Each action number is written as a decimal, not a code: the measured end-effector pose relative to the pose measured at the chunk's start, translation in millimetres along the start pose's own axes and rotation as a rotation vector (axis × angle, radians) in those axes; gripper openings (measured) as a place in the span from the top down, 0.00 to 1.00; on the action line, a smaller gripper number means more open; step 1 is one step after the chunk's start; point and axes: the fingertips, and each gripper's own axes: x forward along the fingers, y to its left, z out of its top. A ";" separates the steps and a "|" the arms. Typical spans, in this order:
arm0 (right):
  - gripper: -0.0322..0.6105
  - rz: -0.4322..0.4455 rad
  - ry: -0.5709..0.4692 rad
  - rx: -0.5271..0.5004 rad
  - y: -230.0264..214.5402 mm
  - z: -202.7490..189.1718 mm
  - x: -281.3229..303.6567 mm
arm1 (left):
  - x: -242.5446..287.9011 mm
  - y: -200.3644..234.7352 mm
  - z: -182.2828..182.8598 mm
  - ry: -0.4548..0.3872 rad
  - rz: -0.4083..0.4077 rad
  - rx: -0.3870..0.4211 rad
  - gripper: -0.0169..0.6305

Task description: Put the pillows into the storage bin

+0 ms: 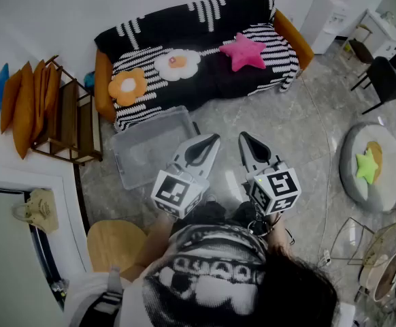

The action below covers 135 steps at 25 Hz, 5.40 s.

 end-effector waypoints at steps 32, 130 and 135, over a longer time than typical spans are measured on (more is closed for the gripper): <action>0.94 -0.071 0.002 0.091 -186.9 5.0 53.6 | 184.8 41.1 -8.0 0.016 0.006 -0.052 0.96; 0.51 0.318 1.188 0.403 -766.9 -358.2 866.6 | 781.5 579.8 -246.6 0.442 0.653 -0.373 0.96; 0.67 0.371 1.179 0.353 -752.0 -346.0 854.7 | 767.1 582.0 -244.8 0.434 0.718 -0.382 0.96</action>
